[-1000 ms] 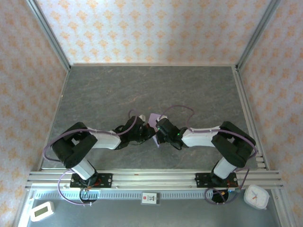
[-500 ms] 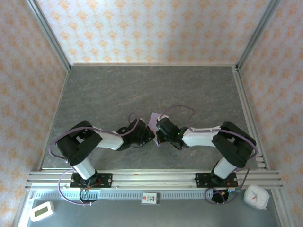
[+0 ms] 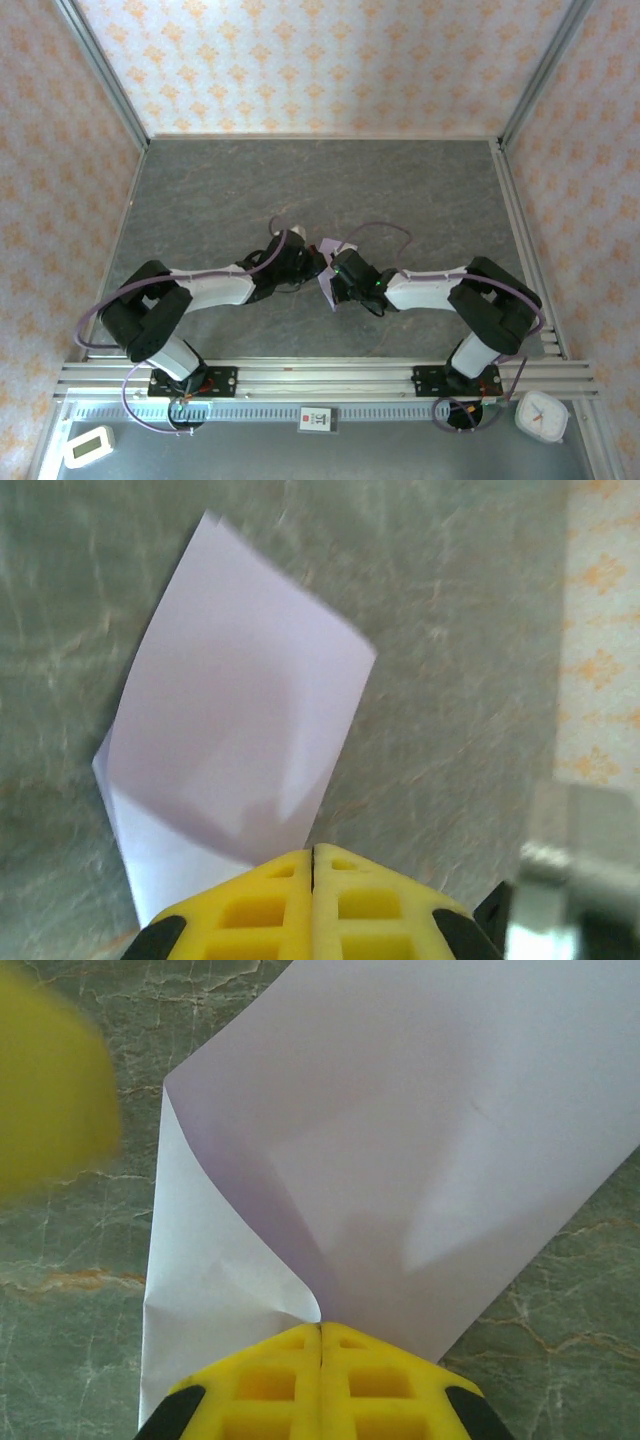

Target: Fold a paper plane with a square sheet of paper (pick it up from the middle)

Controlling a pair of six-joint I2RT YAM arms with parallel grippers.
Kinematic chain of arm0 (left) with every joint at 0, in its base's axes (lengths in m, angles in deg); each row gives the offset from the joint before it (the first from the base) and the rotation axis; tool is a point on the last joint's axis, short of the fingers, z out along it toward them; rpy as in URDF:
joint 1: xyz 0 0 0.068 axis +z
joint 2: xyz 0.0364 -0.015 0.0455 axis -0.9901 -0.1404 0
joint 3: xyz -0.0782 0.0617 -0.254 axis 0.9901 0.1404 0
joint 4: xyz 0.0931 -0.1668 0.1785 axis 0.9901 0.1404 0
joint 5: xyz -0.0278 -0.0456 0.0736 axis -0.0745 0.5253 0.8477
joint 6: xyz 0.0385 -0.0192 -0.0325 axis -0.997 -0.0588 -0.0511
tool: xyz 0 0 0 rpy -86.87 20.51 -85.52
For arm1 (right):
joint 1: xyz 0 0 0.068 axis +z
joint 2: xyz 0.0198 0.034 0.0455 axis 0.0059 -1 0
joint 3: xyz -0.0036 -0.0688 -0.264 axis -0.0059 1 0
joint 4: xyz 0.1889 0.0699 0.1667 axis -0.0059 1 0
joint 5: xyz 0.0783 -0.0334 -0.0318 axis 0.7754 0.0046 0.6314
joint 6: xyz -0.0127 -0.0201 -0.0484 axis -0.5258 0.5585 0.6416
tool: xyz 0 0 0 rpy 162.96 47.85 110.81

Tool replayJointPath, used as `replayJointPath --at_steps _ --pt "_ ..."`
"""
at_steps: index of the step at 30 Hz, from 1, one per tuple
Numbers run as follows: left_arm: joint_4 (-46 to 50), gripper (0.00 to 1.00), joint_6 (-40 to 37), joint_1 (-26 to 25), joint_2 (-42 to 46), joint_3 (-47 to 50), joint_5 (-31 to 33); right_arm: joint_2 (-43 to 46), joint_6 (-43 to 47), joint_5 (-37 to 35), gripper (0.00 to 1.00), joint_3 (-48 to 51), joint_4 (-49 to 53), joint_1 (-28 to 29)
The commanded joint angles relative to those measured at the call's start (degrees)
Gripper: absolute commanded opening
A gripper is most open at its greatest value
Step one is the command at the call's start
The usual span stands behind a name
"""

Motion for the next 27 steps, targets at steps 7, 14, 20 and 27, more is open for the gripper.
replayJointPath --at_steps 7,14,20,27 --pt "1.3 0.00 -7.2 1.4 -3.4 -1.7 -4.0 -0.3 0.0 1.2 0.00 3.1 5.1 0.5" --pt "-1.8 0.00 -7.9 1.3 -6.7 -0.6 -5.7 -0.3 -0.1 1.1 0.00 3.4 4.9 0.5" --pt "-3.1 0.00 -9.1 1.3 -10.3 -1.3 -5.1 -0.3 -0.1 1.1 0.00 3.6 4.7 0.5" --pt "-3.0 0.00 -9.0 1.3 -12.4 0.1 -3.6 0.6 -0.1 0.8 0.03 2.7 5.8 0.5"
